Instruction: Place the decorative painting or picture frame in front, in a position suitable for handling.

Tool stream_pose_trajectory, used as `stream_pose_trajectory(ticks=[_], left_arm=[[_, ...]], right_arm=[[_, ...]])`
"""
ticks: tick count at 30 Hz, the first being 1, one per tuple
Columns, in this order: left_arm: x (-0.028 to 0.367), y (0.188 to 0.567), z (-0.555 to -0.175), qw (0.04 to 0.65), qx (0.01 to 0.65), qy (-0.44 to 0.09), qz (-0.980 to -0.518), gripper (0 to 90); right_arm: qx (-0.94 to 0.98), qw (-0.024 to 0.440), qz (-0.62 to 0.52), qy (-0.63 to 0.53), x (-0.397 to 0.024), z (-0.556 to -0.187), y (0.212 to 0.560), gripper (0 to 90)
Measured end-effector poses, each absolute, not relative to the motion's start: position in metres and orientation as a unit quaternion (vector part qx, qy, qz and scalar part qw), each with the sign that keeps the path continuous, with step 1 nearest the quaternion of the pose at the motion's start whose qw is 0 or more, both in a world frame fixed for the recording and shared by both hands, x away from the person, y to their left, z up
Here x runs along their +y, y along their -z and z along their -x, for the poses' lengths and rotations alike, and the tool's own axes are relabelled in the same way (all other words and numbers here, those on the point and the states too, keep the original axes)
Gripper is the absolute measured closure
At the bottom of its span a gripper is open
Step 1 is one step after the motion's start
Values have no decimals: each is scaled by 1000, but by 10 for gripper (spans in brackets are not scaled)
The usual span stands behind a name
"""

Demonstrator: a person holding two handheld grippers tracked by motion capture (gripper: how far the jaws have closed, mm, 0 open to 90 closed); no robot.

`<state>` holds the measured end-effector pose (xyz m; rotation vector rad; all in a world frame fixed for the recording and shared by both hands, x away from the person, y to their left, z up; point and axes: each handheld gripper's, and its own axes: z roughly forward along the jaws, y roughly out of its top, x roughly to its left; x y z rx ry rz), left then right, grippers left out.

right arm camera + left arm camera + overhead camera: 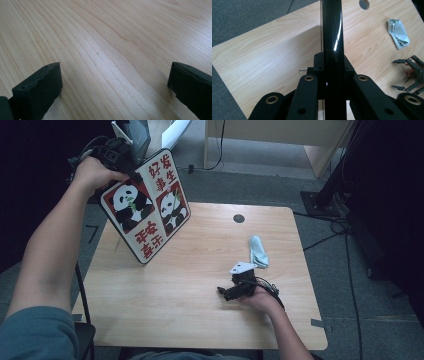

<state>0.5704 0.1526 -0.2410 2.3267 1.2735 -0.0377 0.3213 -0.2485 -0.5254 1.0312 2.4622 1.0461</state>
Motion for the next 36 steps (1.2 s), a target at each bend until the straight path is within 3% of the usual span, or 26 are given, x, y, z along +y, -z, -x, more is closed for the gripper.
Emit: stream_pose_trajectory(ticks=[36], left_arm=[[140,235,-568,233,475,20,-848,817]], right_arm=[[851,137,-356,-361,-249,-321,525,0]])
